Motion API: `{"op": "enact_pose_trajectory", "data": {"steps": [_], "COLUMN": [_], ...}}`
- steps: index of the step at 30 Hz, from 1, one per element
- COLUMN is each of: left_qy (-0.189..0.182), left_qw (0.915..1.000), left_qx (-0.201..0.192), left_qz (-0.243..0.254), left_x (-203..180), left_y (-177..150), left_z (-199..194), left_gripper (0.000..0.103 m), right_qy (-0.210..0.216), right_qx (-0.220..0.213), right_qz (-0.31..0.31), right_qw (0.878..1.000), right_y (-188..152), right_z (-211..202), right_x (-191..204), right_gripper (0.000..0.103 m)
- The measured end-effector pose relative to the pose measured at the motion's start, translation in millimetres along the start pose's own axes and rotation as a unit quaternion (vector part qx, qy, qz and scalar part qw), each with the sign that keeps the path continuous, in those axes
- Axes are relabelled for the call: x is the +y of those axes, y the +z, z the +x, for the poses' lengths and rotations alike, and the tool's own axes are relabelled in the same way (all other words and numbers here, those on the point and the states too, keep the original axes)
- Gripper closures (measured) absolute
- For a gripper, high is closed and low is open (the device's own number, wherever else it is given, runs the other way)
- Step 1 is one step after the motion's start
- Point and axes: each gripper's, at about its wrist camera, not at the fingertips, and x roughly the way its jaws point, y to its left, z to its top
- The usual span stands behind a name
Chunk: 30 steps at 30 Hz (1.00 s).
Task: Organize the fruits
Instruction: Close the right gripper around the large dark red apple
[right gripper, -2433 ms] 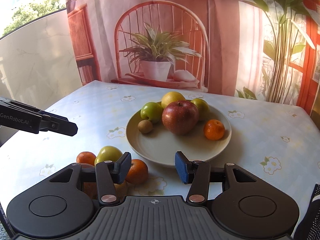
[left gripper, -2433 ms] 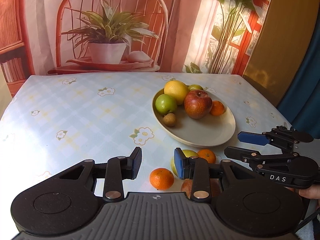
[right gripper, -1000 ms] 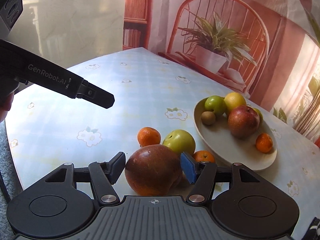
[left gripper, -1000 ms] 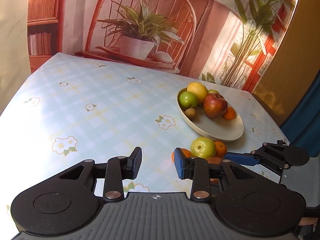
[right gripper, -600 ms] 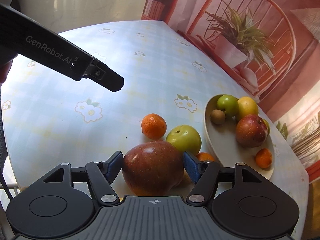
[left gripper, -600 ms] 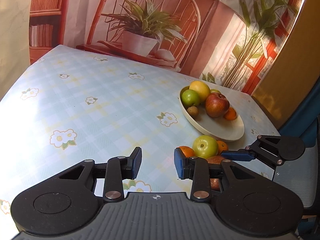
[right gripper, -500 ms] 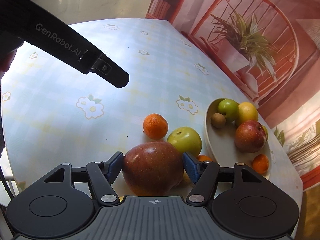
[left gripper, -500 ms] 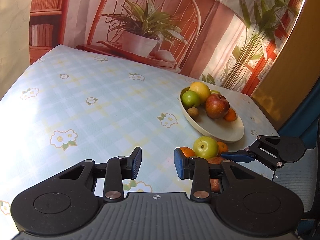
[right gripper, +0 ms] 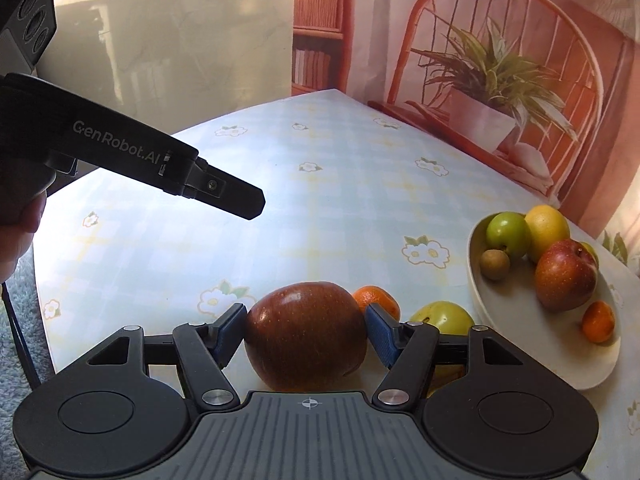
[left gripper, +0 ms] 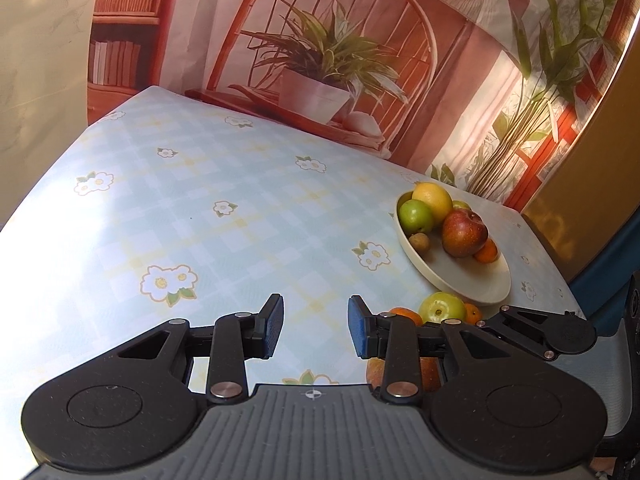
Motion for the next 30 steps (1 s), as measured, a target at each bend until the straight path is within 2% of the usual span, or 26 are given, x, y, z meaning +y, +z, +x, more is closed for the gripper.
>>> {"op": "enact_pose_trajectory", "data": {"steps": [8, 15, 25, 30], "left_qy": [-0.010, -0.053, -0.060, -0.070], "left_qw": [0.9997, 0.9976, 0.9962, 0.9949], "left_qx": [0.015, 0.044, 0.058, 0.065], "left_qz": [0.015, 0.002, 0.028, 0.031], "left_x": [-13.5, -25.8, -45.3, -51.8], "left_y": [-3.0, -6.7, -8.3, -8.7], "left_z": [8.1, 17.2, 28.3, 32.3], "left_gripper": [0.066, 0.066, 0.066, 0.066], "right_qy": [0.006, 0.001, 0.003, 0.007], "right_qx": [-0.019, -0.035, -0.038, -0.040], "right_qz": [0.035, 0.057, 0.066, 0.073], "right_qw": [0.999, 0.998, 0.997, 0.996], "right_y": [-19.8, -32.9, -44.8, -49.2], "right_z": [-16.4, -25.1, -36.3, -44.3], "right_x": [-13.7, -22.6, -34.2, -39.2], "right_gripper": [0.042, 0.041, 0.039, 0.041]}}
